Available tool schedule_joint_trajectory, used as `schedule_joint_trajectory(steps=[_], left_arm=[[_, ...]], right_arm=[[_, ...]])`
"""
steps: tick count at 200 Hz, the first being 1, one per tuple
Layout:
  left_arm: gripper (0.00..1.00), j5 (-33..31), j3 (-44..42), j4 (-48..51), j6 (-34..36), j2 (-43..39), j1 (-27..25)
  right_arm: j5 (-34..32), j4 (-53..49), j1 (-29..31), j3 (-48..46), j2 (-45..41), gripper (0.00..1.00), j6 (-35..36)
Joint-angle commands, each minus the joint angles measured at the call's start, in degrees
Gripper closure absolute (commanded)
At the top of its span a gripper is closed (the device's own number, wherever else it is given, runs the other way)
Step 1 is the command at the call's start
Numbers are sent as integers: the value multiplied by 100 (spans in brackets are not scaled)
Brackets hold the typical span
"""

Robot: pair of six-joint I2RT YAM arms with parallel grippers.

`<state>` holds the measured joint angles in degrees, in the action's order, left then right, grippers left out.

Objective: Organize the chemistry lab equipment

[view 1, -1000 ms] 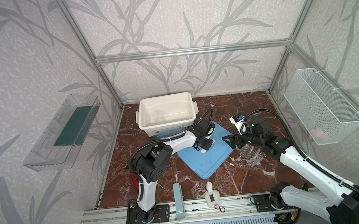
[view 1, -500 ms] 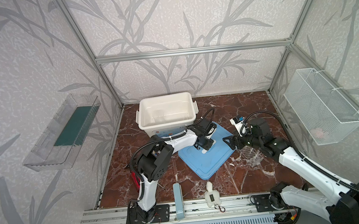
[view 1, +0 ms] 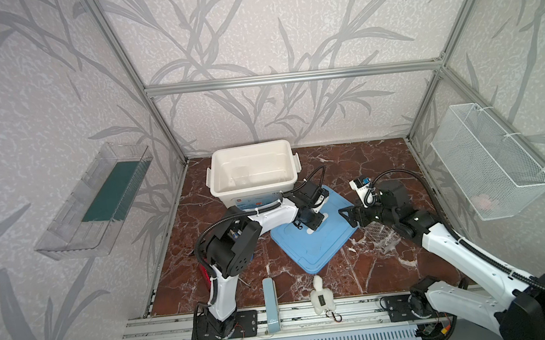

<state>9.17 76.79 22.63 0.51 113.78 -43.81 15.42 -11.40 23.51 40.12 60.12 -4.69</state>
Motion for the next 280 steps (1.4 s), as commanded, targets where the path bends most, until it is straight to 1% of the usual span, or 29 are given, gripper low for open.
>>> schedule_joint_trajectory(steps=[1,16,37,63,84,98,118,139,172,179,184,198,216,223,235,249,280], left_arm=[[57,236,-112,209,151,-32,-73],[58,161,7,371,205,42,-81],[58,234,-181,-24,24,-115,-68],[56,-84,4,287,104,1,-125],[48,68,-42,282,43,-21,-175],[47,-16,-63,288,29,1,-180],[52,-394,-6,410,84,134,-198],[58,-532,63,504,142,242,-213],[59,-619,188,632,170,402,-289],[60,-732,233,683,190,469,-347],[62,-815,267,730,199,518,-391],[62,-1119,266,708,155,571,-478],[64,-1042,147,522,38,534,-461],[68,-996,124,447,41,506,-459],[70,-946,175,495,37,503,-457],[76,-930,233,523,28,472,-462],[76,-856,235,429,-3,232,-462]], right_arm=[[-81,104,-39,-107,-52,17,-11],[-99,110,-48,-117,-61,18,0],[-105,78,-67,-136,-70,18,31],[-127,102,-90,-153,-70,17,24],[-126,90,-96,-150,-83,17,29],[-142,102,-101,-168,-105,17,29],[-150,133,-109,-187,-131,16,14],[-153,112,-118,-188,-158,16,16],[-188,130,-120,-217,-182,16,21],[-197,128,-118,-217,-185,16,15],[-201,129,-118,-228,-198,16,6],[-205,129,-118,-229,-224,16,11],[-199,103,-127,-222,-268,16,5],[-209,104,-127,-217,-285,16,7],[-223,109,-128,-224,-307,16,10],[-221,112,-133,-224,-322,16,-3],[-214,112,-137,-241,-324,16,-28]])
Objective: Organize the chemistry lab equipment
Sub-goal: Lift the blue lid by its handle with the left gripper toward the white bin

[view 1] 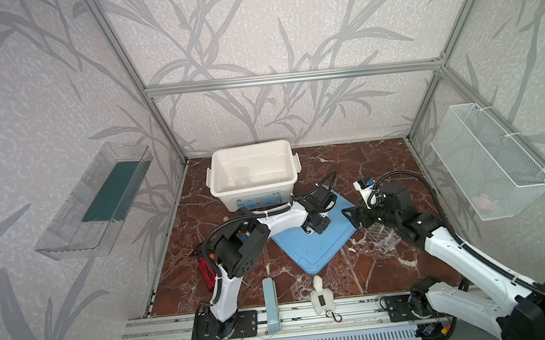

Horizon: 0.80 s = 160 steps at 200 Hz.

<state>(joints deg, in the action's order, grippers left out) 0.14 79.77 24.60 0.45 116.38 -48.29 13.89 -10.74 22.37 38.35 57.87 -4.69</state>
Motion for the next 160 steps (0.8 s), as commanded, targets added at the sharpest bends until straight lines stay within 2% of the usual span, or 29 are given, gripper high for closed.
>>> schedule_joint_trajectory(steps=[1,21,160], left_arm=[[76,47,-60,231,1,-36,-13],[83,130,-22,251,-31,-164,12],[91,-88,184,547,-180,-905,37]], right_arm=[[-61,46,-23,-60,-100,16,-26],[-63,52,-23,-64,-115,16,-25],[-445,156,-106,-147,-543,16,-205]])
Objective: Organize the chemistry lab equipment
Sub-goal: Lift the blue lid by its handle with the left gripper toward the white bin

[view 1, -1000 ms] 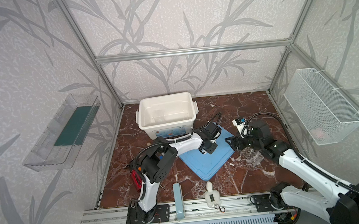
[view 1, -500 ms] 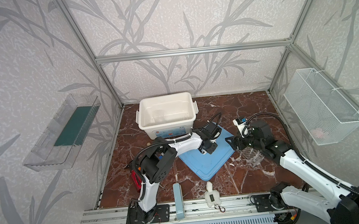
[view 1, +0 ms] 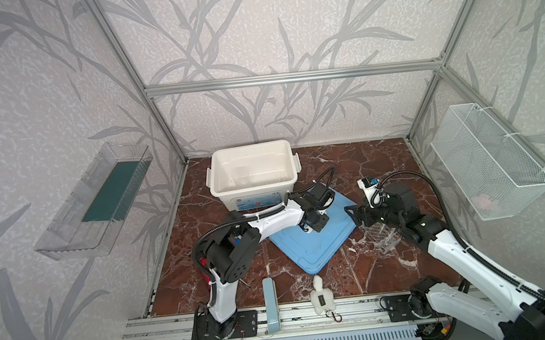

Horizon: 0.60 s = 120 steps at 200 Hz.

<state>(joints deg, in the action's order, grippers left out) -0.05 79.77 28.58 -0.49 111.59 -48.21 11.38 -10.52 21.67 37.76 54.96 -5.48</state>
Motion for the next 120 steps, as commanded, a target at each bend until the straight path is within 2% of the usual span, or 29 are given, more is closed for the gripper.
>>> schedule_joint_trajectory(steps=[1,20,40,63,96,120], left_arm=[[90,-58,186,153,-89,-436,29],[91,124,278,249,-116,-602,26],[91,279,424,419,-113,-773,17],[91,460,489,431,-157,-961,13],[91,416,583,438,-154,-1112,-216],[92,383,783,674,-144,-1199,-295]], right_arm=[[-196,141,-38,-91,-268,16,-136],[6,398,-243,-205,-600,15,-368],[377,553,-714,-270,-983,15,-761],[459,560,-1125,-303,-1380,15,-947],[686,479,-1192,-190,-1362,15,-710],[539,512,-1192,-150,-1444,15,-809]])
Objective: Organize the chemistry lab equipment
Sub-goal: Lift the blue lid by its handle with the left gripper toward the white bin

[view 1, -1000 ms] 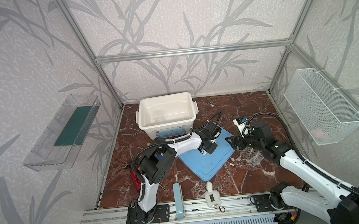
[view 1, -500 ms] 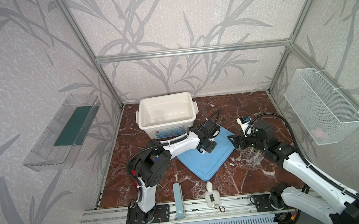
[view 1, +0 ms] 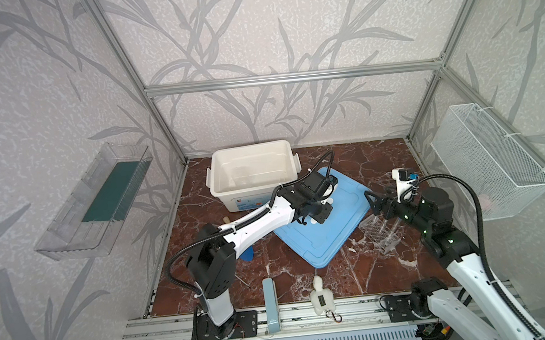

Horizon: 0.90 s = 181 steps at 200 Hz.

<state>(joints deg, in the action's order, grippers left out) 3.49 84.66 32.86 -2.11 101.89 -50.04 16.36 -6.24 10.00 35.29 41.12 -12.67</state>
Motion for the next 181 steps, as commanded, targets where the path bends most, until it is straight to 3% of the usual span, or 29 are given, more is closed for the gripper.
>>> schedule_joint_trajectory(steps=[1,91,149,181], left_arm=[[92,25,299,246,18,-234,-111],[95,-6,1538,1544,343,-794,-146],[100,-911,2625,2716,1600,-810,325],[100,-1177,3087,3171,2485,-776,870]], right_arm=[[28,86,-24,95,-65,15,-93],[-308,213,-33,466,-678,15,128],[422,404,-33,1109,-156,15,-277],[908,698,21,1674,764,15,-551]])
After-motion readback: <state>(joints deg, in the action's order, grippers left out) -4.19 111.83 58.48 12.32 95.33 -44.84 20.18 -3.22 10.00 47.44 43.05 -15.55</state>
